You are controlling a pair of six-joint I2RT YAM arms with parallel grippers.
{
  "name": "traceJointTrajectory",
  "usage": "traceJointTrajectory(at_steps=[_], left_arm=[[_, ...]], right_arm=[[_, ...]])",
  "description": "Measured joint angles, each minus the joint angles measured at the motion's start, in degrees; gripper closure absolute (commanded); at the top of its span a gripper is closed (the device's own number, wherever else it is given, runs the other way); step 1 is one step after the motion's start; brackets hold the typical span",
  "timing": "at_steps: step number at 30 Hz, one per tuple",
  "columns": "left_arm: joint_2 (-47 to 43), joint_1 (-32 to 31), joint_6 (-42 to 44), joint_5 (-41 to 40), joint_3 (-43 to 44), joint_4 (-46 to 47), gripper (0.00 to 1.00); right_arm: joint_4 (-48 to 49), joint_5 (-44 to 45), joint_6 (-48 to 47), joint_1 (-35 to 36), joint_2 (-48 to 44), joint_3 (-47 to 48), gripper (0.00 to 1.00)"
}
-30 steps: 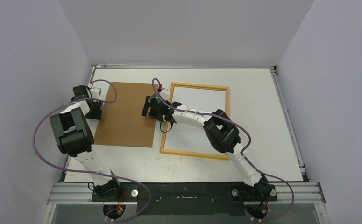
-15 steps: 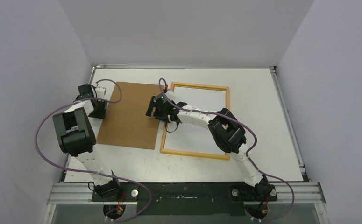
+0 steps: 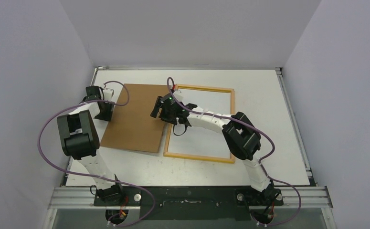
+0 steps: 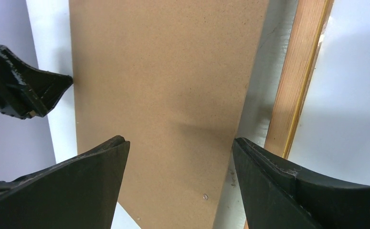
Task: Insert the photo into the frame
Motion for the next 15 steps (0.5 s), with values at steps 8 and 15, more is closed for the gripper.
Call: traceJointTrajectory(at_steps=[8,15], left_arm=[[0.0,-2.4,-0.5,-0.6,0.0,-0.2,0.51],[0.0,-5.1,-1.0,-1.6,0.0,-0.2,0.51]], right_arm=[[1.2,0.0,0.5,0.1,-5.2,-4.9,0.2],[1.4,0.3,1.1,0.1,-8.7,-9.2,0.2]])
